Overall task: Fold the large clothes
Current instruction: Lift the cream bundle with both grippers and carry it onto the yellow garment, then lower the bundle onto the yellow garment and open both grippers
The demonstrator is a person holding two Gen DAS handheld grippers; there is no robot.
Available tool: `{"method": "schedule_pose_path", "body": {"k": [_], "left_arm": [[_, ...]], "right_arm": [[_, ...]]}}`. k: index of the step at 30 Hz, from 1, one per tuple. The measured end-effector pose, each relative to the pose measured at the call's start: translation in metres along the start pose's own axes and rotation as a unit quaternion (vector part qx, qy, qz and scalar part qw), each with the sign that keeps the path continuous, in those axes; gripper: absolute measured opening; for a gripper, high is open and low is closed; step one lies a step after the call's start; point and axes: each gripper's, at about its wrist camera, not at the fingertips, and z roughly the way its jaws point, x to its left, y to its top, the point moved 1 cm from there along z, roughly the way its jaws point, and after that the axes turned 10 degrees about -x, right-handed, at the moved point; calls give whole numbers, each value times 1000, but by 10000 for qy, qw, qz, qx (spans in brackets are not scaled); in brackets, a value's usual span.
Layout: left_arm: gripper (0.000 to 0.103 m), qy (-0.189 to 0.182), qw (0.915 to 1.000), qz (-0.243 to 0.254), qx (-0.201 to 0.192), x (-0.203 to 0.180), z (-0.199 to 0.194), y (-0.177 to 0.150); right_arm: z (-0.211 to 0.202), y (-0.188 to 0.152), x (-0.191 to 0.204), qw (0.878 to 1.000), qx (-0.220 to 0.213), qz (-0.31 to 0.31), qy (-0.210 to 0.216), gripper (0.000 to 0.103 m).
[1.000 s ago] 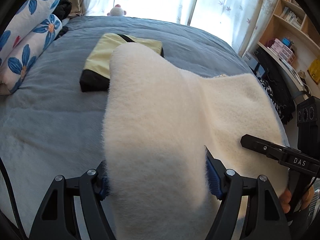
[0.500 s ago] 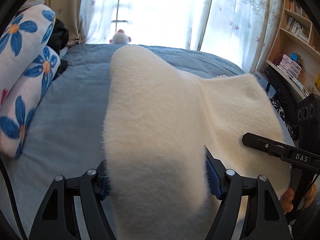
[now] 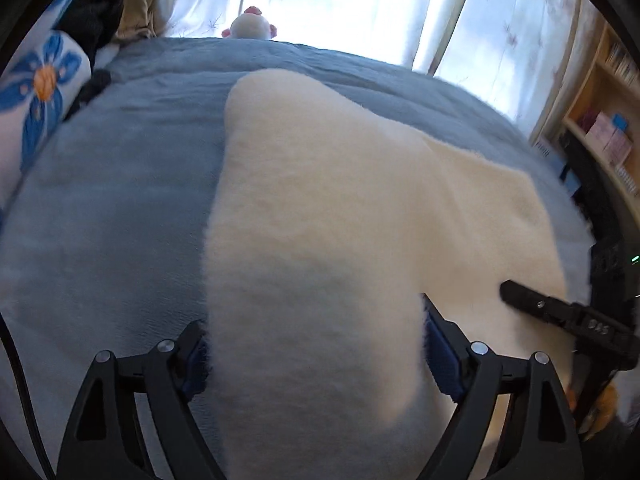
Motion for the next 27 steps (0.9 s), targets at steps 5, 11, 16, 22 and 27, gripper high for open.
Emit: {"method": "schedule_pose_path", "body": {"k": [5, 11, 16, 22, 27], "left_arm": [[89, 206, 9996, 170, -70, -7, -8, -1], [87, 641, 9958, 491, -424, -12, -49, 10], [51, 504, 9952, 380, -748, -20, -87, 20], [14, 596, 9957, 632, -319, -46, -75, 1], [14, 827, 9919, 884, -395, -56, -69, -9]], "right_arm": [[-9, 5, 20, 9978, 250, -528, -323, 54], [-38, 12, 38, 9921, 254, -909, -827, 54], [-78, 18, 60, 9867, -442, -1297, -878, 54], [-72, 9, 78, 9831, -306, -1632, -770, 18], [-55, -3, 71, 9731, -140, -1942, -1230, 12]]}}
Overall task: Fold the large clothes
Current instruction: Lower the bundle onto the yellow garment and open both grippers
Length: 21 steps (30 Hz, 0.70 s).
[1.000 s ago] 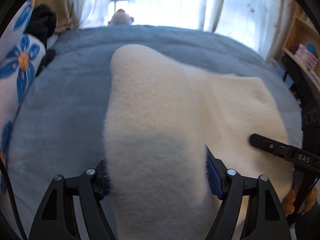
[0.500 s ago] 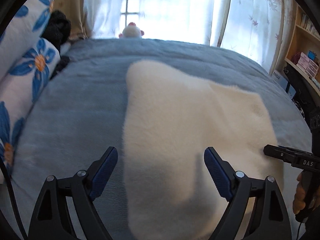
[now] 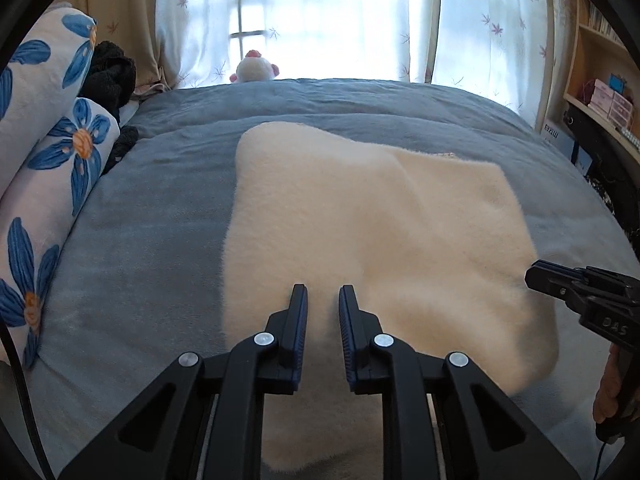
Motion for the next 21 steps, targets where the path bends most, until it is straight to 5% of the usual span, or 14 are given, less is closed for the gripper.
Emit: {"method": "schedule_pose_path", "body": {"k": [17, 20, 21], "left_arm": [[17, 44, 9991, -368, 193, 2, 1, -5], [38, 38, 9984, -484, 279, 0, -9, -7], [56, 88, 9983, -490, 311, -3, -15, -7]], "right_arm": [[2, -6, -7, 9993, 288, 67, -238, 16], [-13, -6, -4, 9990, 369, 131, -193, 16], [-19, -6, -3, 9989, 421, 140, -146, 16]]}}
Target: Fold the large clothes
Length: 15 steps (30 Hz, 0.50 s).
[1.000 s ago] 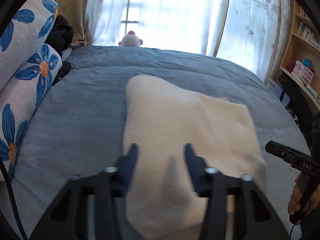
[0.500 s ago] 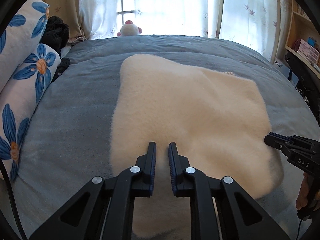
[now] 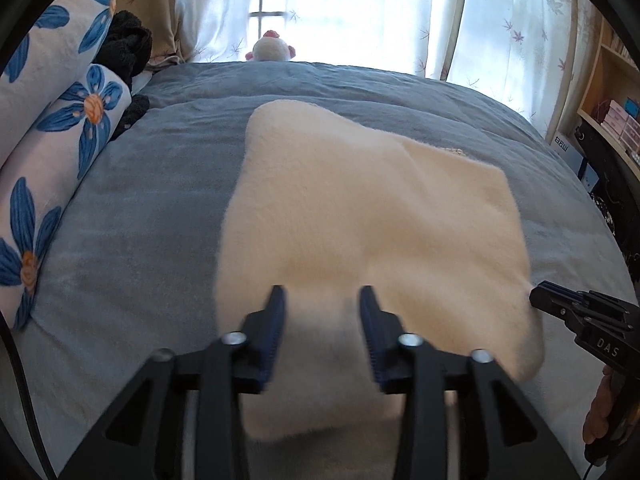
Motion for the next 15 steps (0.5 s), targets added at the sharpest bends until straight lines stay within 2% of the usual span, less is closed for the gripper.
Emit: {"method": "schedule_pose_path", "body": {"k": [1, 6, 9, 15], "left_arm": [[68, 50, 10000, 4, -6, -2, -5, -1], [69, 49, 9998, -94, -168, -14, -49, -4], [77, 70, 9996, -147, -243, -25, -81, -8], [83, 137, 9989, -56, -446, -53, -148, -18]], "right_arm": [[-6, -1, 2, 10000, 35, -24, 17, 16], [-55, -9, 11, 9996, -40, -275, 36, 16], [-91, -14, 13, 9994, -68, -327, 72, 16], [-161, -21, 11, 9985, -238, -485, -33, 16]]}}
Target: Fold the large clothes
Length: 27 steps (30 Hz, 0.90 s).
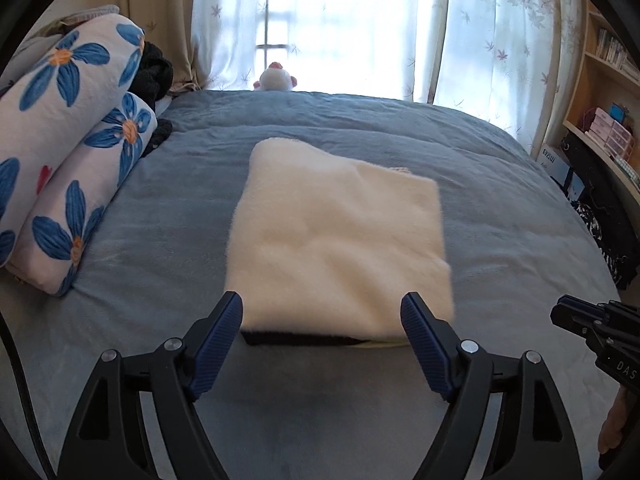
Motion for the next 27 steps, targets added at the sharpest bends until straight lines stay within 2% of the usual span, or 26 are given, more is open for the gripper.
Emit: {"method": "schedule_pose_path", "body": {"k": [4, 8, 9, 14, 20, 24, 27], "left_arm": [[88, 23, 9999, -117, -105, -16, -46, -8], [89, -115, 9998, -122, -68, -37, -82, -22], [90, -141, 9998, -127, -53, -43, -91, -26], [96, -394, 9987, -323, 16, -68, -122, -54], [97, -360, 9989, -292, -35, -101, -154, -110], [97, -239, 9991, -324, 120, -117, -168, -151], [97, -79, 9995, -291, 81, -126, -181, -171]], "right_arm": [[-46, -8, -5, 9999, -118, 2, -78, 17], [-87, -27, -14, 9996, -220, 53, -173, 34], [-95, -33, -17, 9995, -230, 72, -186, 35], [-122, -67, -31, 9991, -111, 281, -284, 35], [-143, -124, -48, 9970, 139, 535, -535, 36], [-151, -162, -56, 9942, 363, 779, -640, 36], [-160, -184, -55, 9931, 413, 842, -702, 36]]}}
